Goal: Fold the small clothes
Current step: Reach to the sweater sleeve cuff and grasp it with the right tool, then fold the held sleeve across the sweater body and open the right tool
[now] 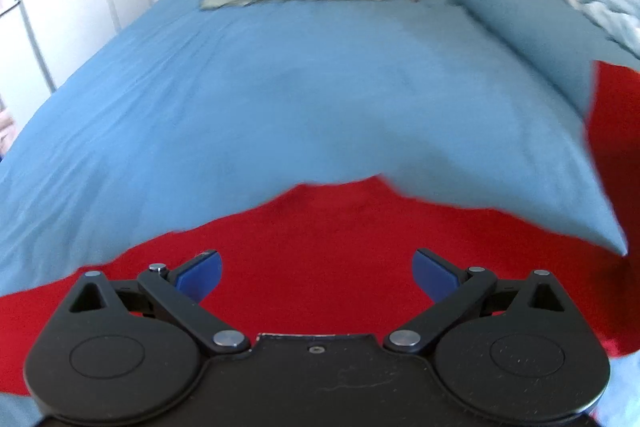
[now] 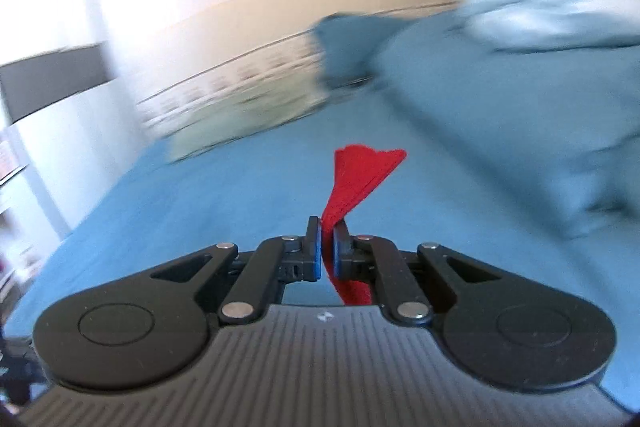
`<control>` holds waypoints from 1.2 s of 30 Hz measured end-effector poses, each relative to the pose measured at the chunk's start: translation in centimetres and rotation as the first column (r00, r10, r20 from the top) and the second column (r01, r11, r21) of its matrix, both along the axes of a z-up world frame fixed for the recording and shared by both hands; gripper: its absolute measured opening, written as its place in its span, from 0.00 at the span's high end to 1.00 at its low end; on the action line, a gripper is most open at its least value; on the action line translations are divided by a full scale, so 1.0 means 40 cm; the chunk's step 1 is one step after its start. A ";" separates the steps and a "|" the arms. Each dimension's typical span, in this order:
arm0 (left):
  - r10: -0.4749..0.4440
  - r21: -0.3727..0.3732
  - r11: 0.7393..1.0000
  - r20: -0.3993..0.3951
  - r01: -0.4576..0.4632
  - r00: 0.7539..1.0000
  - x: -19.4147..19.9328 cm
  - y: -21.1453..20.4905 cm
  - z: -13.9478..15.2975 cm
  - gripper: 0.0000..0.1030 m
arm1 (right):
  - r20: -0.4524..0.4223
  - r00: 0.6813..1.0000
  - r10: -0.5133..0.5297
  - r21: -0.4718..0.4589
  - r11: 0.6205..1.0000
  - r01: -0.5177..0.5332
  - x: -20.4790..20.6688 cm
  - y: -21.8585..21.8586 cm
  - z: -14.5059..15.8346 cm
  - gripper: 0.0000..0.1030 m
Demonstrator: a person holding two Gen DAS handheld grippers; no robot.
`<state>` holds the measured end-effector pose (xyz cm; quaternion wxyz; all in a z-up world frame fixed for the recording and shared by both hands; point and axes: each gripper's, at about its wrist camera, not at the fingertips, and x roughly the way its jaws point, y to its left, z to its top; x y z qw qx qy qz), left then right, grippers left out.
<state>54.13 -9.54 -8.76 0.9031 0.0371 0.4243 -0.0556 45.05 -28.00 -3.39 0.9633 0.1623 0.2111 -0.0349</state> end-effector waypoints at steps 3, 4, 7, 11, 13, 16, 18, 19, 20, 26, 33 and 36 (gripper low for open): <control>0.049 0.026 0.998 -0.022 -0.048 0.999 -0.016 0.095 -0.027 0.00 | -0.042 0.990 0.137 -0.014 0.990 -0.138 0.048 0.150 -0.075 0.80; 0.066 0.026 0.998 -0.030 -0.065 0.997 -0.020 0.131 -0.041 0.00 | -0.072 0.979 0.191 -0.032 0.981 -0.193 0.060 0.209 -0.113 0.80; 0.106 -0.001 0.994 -0.076 -0.106 0.991 -0.029 0.216 -0.085 0.00 | -0.159 0.938 0.308 -0.106 0.939 -0.326 0.068 0.345 -0.217 0.80; 0.138 -0.059 0.988 -0.128 -0.146 0.982 -0.031 0.285 -0.134 0.00 | -0.245 0.881 0.404 -0.200 0.868 -0.454 0.035 0.454 -0.311 0.80; 0.150 -0.076 0.984 -0.139 -0.162 0.979 -0.046 0.297 -0.146 0.00 | -0.276 0.856 0.437 -0.235 0.833 -0.501 0.019 0.482 -0.338 0.78; 0.160 -0.098 0.979 -0.155 -0.177 0.975 -0.061 0.305 -0.152 0.00 | -0.323 0.818 0.476 -0.241 0.794 -0.558 0.011 0.499 -0.362 0.69; 0.156 -0.112 0.978 -0.161 -0.175 0.975 -0.063 0.301 -0.144 0.00 | -0.333 0.801 0.497 -0.252 0.772 -0.583 0.004 0.504 -0.359 0.43; 0.151 -0.116 0.978 -0.159 -0.171 0.976 -0.066 0.303 -0.140 0.00 | -0.331 0.798 0.503 -0.266 0.762 -0.591 -0.007 0.496 -0.353 0.38; 0.143 -0.122 0.979 -0.160 -0.163 0.977 -0.068 0.297 -0.136 0.00 | -0.332 0.799 0.501 -0.278 0.758 -0.590 -0.017 0.491 -0.347 0.29; 0.064 -0.201 0.975 -0.182 -0.100 0.981 -0.082 0.226 -0.143 0.04 | -0.351 0.864 0.362 -0.293 0.833 -0.469 -0.060 0.336 -0.280 0.16; 0.016 -0.189 0.981 -0.190 -0.053 0.982 -0.064 0.098 -0.196 0.22 | -0.348 0.924 0.157 -0.236 0.940 -0.248 -0.162 0.154 -0.264 0.10; 0.034 -0.160 0.985 -0.166 -0.061 0.986 -0.077 0.081 -0.210 0.25 | -0.346 0.934 0.088 -0.211 0.963 -0.168 -0.185 0.116 -0.265 0.10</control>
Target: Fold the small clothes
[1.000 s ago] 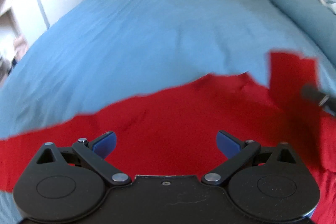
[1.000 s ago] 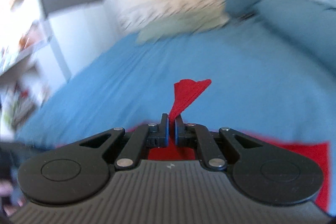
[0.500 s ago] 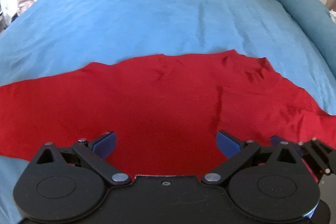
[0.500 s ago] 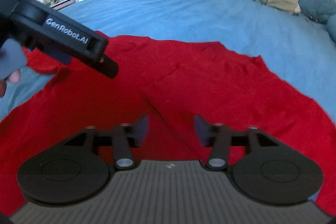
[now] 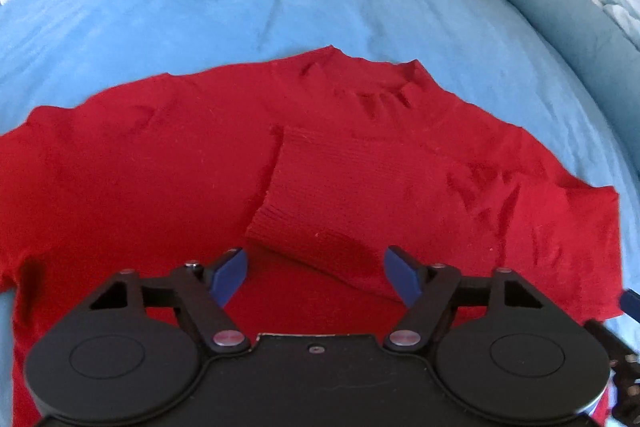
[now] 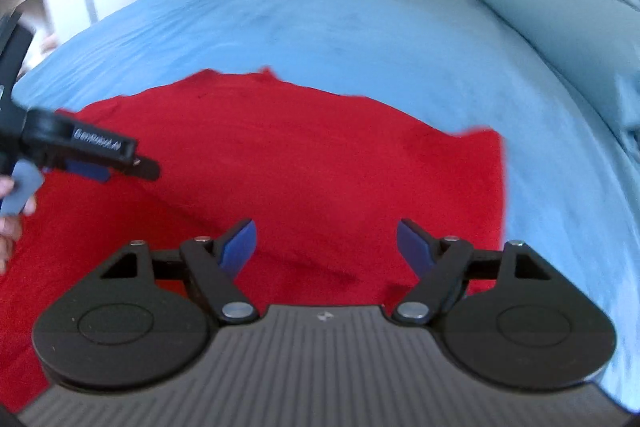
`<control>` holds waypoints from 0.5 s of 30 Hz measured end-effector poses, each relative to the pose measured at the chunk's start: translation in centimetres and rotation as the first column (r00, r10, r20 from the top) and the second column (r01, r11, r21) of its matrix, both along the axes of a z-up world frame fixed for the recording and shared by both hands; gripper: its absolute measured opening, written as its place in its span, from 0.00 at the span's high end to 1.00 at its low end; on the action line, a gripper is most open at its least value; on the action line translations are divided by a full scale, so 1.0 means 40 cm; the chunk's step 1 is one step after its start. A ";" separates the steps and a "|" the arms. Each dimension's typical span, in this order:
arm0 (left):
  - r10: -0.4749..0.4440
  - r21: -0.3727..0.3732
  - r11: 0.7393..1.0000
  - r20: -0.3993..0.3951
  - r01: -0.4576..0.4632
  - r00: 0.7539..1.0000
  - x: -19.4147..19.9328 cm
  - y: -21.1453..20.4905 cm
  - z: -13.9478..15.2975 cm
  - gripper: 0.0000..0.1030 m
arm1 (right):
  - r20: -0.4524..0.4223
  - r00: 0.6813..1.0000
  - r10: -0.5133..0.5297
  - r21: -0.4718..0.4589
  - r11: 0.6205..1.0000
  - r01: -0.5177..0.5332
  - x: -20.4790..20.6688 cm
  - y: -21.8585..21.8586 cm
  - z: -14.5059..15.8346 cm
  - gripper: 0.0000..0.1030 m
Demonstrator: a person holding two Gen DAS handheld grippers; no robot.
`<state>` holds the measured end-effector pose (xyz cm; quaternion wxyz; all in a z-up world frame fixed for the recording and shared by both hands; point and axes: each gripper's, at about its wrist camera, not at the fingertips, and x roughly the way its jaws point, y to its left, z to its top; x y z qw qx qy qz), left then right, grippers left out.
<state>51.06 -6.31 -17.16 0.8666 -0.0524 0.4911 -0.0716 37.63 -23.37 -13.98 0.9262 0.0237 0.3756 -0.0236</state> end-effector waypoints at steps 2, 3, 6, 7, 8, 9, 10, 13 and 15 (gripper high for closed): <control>0.006 0.022 1.000 0.022 -0.007 1.000 -0.011 -0.006 -0.003 0.29 | -0.001 0.999 -0.050 0.019 0.999 0.050 -0.022 -0.022 -0.005 0.10; 0.010 0.042 0.999 0.035 -0.011 0.999 -0.018 -0.009 -0.004 0.31 | -0.001 0.998 -0.070 0.024 0.997 0.070 -0.020 -0.022 -0.006 0.10; 0.007 0.068 0.998 0.071 -0.012 0.997 -0.031 -0.018 -0.008 0.41 | -0.001 0.989 -0.146 0.034 0.989 0.146 -0.044 -0.046 -0.005 0.10; 0.010 0.069 0.998 0.074 -0.015 0.997 -0.030 -0.020 -0.008 0.44 | -0.004 0.986 -0.165 0.041 0.985 0.165 -0.043 -0.054 -0.005 0.10; 0.015 0.068 0.997 0.078 -0.020 0.997 -0.028 -0.022 -0.007 0.49 | -0.006 0.983 -0.182 0.049 0.982 0.182 -0.048 -0.060 -0.004 0.10; 0.023 0.065 0.998 0.082 -0.028 0.996 -0.025 -0.023 -0.005 0.53 | -0.008 0.980 -0.201 0.059 0.978 0.201 -0.058 -0.073 -0.001 0.10; 0.031 0.059 0.998 0.083 -0.036 0.996 -0.023 -0.024 -0.005 0.59 | -0.009 0.976 -0.219 0.068 0.973 0.219 -0.065 -0.082 -0.001 0.10; 0.058 0.038 0.997 0.093 -0.062 0.994 -0.012 -0.031 -0.005 0.81 | -0.019 0.970 -0.244 0.076 0.967 0.244 -0.068 -0.092 -0.005 0.10; 0.066 0.027 0.997 0.097 -0.069 0.993 -0.005 -0.038 -0.005 0.94 | -0.020 0.969 -0.247 0.065 0.967 0.248 -0.063 -0.091 -0.009 0.10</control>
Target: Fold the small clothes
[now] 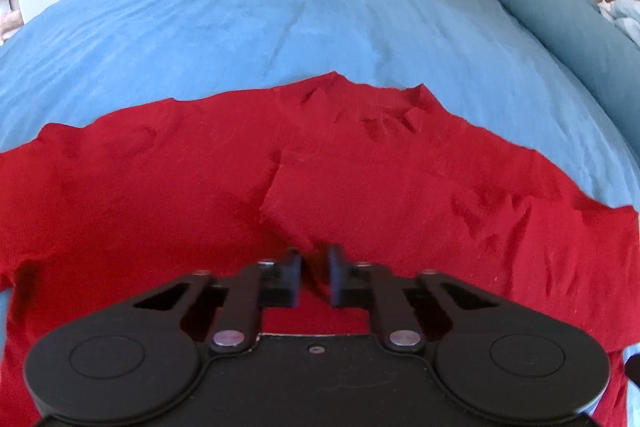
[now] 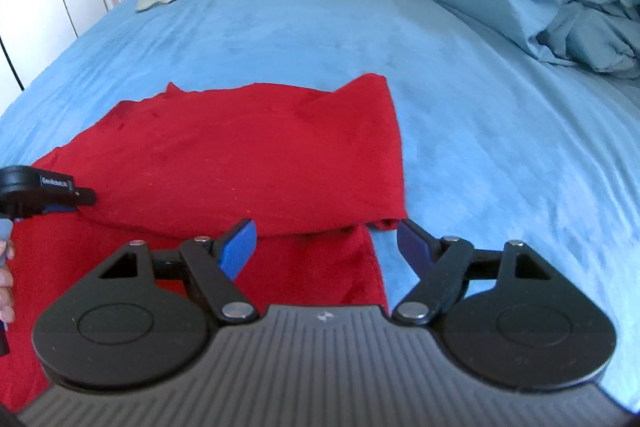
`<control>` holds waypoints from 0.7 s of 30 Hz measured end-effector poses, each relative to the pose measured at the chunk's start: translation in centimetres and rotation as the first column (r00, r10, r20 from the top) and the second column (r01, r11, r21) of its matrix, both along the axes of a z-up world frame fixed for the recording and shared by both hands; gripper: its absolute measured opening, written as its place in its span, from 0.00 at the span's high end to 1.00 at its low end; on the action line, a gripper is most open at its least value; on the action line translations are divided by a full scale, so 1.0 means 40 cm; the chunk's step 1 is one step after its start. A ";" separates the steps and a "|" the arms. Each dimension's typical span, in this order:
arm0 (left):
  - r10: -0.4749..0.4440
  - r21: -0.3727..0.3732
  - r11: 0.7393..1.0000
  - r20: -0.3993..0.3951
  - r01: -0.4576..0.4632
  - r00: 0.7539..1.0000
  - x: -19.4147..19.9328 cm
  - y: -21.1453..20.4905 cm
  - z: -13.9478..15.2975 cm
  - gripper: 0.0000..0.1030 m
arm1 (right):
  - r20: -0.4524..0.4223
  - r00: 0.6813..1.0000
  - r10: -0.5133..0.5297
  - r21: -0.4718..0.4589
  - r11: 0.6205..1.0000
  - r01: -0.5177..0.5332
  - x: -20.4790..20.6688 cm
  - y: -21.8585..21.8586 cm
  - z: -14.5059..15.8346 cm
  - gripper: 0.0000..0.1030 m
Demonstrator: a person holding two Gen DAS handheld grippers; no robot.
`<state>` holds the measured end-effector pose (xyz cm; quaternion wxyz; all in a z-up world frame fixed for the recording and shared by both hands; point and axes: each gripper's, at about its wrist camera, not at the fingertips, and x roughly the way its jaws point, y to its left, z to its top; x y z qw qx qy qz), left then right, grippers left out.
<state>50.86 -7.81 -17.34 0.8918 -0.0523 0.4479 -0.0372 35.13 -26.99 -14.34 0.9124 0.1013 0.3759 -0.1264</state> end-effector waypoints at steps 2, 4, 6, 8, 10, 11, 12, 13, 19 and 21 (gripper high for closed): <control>0.004 -0.002 1.000 0.012 -0.004 1.000 0.007 -0.012 0.005 0.96 | 0.002 1.000 0.006 -0.020 1.000 -0.006 0.004 0.004 -0.003 0.10; 0.013 -0.010 1.000 0.045 -0.013 0.999 -0.001 -0.006 0.028 0.96 | -0.006 1.000 0.011 -0.053 0.999 -0.012 0.014 0.009 -0.010 0.09; 0.025 -0.024 0.999 0.090 -0.023 0.996 -0.008 0.010 0.062 0.95 | -0.024 1.000 0.011 -0.077 0.997 -0.012 0.030 0.015 -0.028 0.07; 0.051 -0.028 0.998 0.133 -0.047 0.990 -0.015 0.036 0.104 0.95 | -0.065 0.998 -0.005 -0.121 0.993 -0.003 0.046 0.019 -0.052 0.07; 0.081 -0.006 0.997 0.181 -0.081 0.980 -0.027 0.075 0.141 0.95 | -0.103 0.995 -0.016 -0.160 0.987 -0.001 0.066 0.021 -0.068 0.07; 0.102 0.011 0.994 0.205 -0.106 0.973 -0.033 0.101 0.157 0.95 | -0.105 0.994 -0.011 -0.160 0.987 -0.006 0.071 0.021 -0.072 0.07; 0.123 0.021 0.991 0.222 -0.131 0.967 -0.040 0.129 0.168 0.96 | -0.103 0.995 -0.004 -0.153 0.988 -0.012 0.076 0.018 -0.074 0.07; 0.141 0.022 0.988 0.231 -0.150 0.963 -0.042 0.157 0.171 0.96 | -0.101 0.995 0.005 -0.149 0.989 -0.020 0.085 0.020 -0.074 0.07; 0.166 0.020 0.985 0.199 -0.173 0.966 -0.056 0.227 0.110 0.96 | -0.095 0.995 0.040 -0.214 0.975 -0.059 0.143 0.032 -0.083 0.07; 0.171 0.026 0.983 0.200 -0.180 0.965 -0.062 0.226 0.094 0.96 | -0.103 0.994 0.030 -0.235 0.971 -0.053 0.154 0.025 -0.090 0.07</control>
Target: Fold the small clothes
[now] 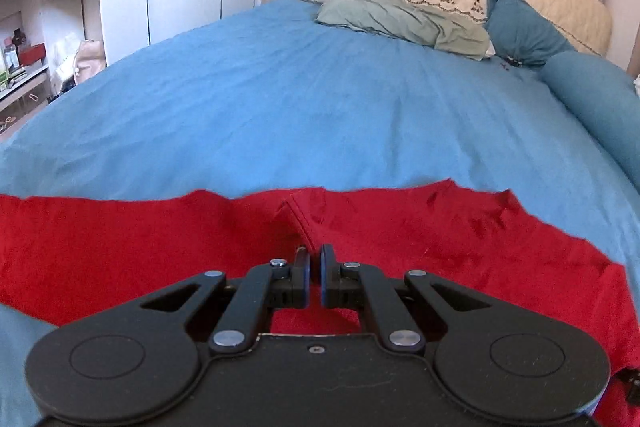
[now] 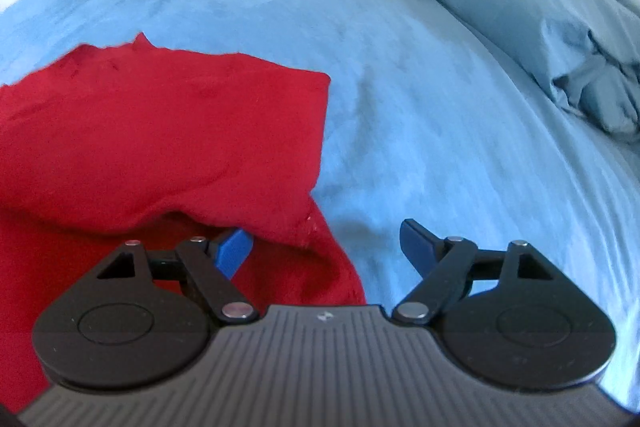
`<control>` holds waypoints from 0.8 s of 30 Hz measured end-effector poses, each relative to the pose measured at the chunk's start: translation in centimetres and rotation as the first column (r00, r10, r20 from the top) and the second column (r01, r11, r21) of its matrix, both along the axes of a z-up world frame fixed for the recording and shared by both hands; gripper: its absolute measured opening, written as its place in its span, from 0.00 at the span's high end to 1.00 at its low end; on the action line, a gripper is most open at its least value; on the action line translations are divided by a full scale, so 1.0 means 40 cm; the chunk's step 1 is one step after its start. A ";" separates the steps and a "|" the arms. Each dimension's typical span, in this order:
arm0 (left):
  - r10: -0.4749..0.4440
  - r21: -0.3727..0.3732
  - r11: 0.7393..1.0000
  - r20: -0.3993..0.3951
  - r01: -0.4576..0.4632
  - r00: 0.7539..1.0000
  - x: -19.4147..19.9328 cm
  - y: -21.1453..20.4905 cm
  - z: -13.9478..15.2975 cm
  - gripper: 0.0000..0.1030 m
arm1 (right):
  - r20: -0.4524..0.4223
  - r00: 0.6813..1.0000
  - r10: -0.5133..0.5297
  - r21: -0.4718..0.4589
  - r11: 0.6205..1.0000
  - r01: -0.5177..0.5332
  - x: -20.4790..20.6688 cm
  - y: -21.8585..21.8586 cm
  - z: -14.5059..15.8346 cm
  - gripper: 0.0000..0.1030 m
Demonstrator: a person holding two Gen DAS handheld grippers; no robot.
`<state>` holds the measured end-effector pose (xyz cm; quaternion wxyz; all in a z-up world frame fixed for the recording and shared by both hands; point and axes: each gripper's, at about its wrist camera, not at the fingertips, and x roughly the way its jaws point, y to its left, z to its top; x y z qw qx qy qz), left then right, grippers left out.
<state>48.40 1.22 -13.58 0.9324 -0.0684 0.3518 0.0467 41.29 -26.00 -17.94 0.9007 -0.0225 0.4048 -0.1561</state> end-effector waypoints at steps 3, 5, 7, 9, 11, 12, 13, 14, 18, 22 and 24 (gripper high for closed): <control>0.012 -0.018 1.000 0.002 -0.012 1.000 -0.001 0.006 -0.004 0.95 | 0.008 0.996 -0.087 -0.062 0.994 0.087 -0.010 -0.034 0.004 0.06; 0.002 -0.019 1.000 -0.006 -0.002 1.000 -0.008 0.012 -0.014 0.96 | 0.011 0.992 -0.125 0.013 0.992 0.124 -0.026 -0.076 0.005 0.06; -0.015 -0.010 1.000 -0.023 0.014 1.000 -0.009 0.015 -0.032 0.95 | -0.003 0.989 -0.148 0.064 0.987 0.148 -0.035 -0.100 -0.001 0.06; -0.031 -0.003 1.000 -0.048 0.031 0.998 -0.015 0.023 -0.052 0.95 | -0.001 0.992 -0.130 0.055 0.990 0.130 -0.037 -0.100 -0.002 0.06; -0.036 -0.005 0.999 -0.079 0.035 0.996 -0.022 0.031 -0.069 0.93 | -0.007 0.994 -0.106 0.040 0.994 0.106 -0.032 -0.099 0.003 0.06; -0.038 0.000 0.999 -0.097 0.038 0.995 -0.025 0.033 -0.075 0.92 | -0.011 0.995 -0.094 0.046 0.994 0.095 -0.032 -0.103 0.004 0.06; -0.037 0.011 0.999 -0.113 0.038 0.993 -0.033 0.035 -0.078 0.87 | -0.014 0.997 -0.082 0.060 0.995 0.082 -0.034 -0.109 0.007 0.06; -0.033 0.027 0.999 -0.125 0.036 0.992 -0.043 0.038 -0.077 0.80 | -0.017 0.998 -0.069 0.071 0.995 0.070 -0.037 -0.111 0.010 0.06; 0.036 0.110 0.994 -0.155 -0.019 0.987 -0.092 0.060 -0.054 0.66 | -0.027 0.999 0.035 0.067 0.997 -0.033 -0.063 -0.107 0.058 0.05; 0.001 0.073 0.997 -0.117 0.007 0.993 -0.115 0.064 -0.008 0.55 | 0.073 0.982 0.175 0.171 0.968 -0.185 -0.080 -0.056 0.139 0.02; -0.053 0.069 0.996 -0.110 0.061 0.993 -0.091 0.036 -0.003 0.47 | 0.087 0.968 0.236 0.197 0.948 -0.249 -0.050 -0.011 0.140 0.01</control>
